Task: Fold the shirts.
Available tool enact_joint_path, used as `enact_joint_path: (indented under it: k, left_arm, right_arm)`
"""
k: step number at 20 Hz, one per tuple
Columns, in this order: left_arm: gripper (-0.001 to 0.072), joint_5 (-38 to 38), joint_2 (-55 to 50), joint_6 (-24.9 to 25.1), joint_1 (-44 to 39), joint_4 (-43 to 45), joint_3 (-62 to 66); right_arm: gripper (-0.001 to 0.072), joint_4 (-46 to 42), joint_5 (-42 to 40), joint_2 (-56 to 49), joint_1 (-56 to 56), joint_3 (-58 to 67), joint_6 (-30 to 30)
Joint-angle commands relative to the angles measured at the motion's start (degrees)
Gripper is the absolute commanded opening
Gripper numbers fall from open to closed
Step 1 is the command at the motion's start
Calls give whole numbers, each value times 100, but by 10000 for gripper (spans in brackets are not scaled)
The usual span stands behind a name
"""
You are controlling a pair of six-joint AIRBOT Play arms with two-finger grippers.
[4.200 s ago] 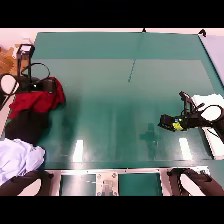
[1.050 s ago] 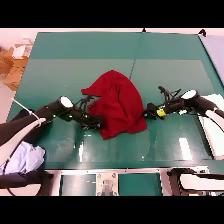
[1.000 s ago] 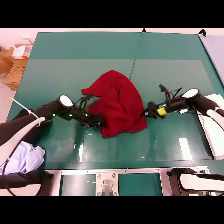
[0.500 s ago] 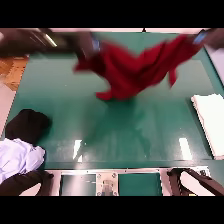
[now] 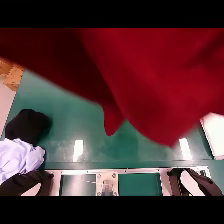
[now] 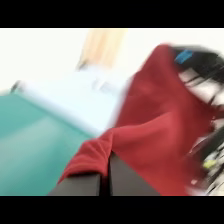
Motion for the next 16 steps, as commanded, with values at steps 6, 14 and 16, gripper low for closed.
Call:
enact_joint_path:
  k: [6, 14, 16]
  left_arm:
    - [23, -42, -439, -271, 17, 2168, -3729]
    - [24, 1344, -3294, 640, 1360, 885, -4863]
    - [24, 1403, -3547, 1023, 1858, 306, -4760]
  right_arm:
    - [18, 15, -785, -1268, 1648, -3620, -651]
    - [156, 492, -1539, -4531, 2356, -4048, -734]
    - [233, 461, -1217, -4441, 1910, -3993, -737]
